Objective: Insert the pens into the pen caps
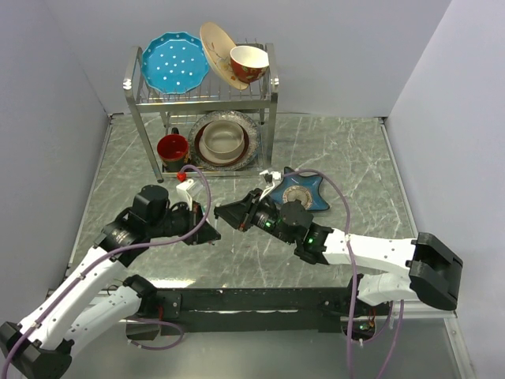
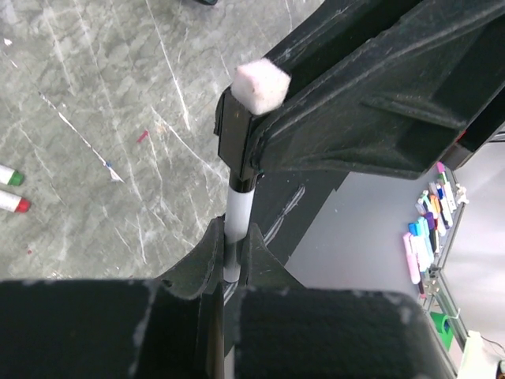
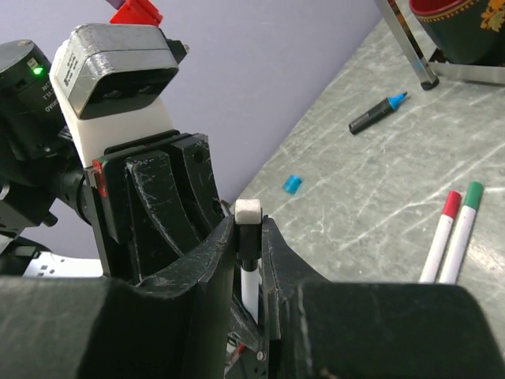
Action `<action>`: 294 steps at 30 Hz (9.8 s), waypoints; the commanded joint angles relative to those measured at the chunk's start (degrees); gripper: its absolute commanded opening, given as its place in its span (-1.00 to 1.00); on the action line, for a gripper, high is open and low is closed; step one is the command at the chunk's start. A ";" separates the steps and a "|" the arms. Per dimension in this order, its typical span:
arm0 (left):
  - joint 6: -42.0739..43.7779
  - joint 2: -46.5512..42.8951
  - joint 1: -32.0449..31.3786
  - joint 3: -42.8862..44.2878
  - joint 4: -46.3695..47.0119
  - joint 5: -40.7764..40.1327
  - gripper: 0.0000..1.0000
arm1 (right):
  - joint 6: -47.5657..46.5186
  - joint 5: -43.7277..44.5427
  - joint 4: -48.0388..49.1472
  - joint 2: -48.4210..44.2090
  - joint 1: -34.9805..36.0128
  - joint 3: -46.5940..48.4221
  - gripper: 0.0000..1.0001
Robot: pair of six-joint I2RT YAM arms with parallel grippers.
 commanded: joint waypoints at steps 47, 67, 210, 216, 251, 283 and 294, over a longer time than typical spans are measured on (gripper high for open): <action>-22.14 1.22 3.16 2.55 -3.51 -57.06 0.99 | -10.72 -10.82 -50.19 38.77 -13.63 41.70 -0.85; -38.86 8.61 28.72 0.70 -8.79 -55.33 0.99 | -14.06 -6.16 -52.22 38.70 -14.25 42.09 -0.07; -29.18 -2.72 4.83 -10.55 34.98 -21.66 -0.98 | -18.99 7.80 -25.32 9.24 -1.51 21.59 0.28; -30.50 -3.69 4.83 -10.28 34.80 -20.35 -0.98 | -18.64 11.07 -27.70 12.67 -1.33 25.28 0.14; -22.86 -13.89 4.74 -15.81 60.19 0.39 -0.07 | -5.89 -18.02 -2.83 -5.96 -1.59 6.30 -1.00; -12.84 -8.17 4.74 -4.92 40.52 11.74 -0.98 | -10.46 -30.33 -9.15 -8.33 -5.02 7.36 -0.02; -13.28 -6.51 4.74 -2.82 36.06 6.32 0.06 | -9.76 -30.86 -8.01 -8.33 -5.46 5.95 -1.00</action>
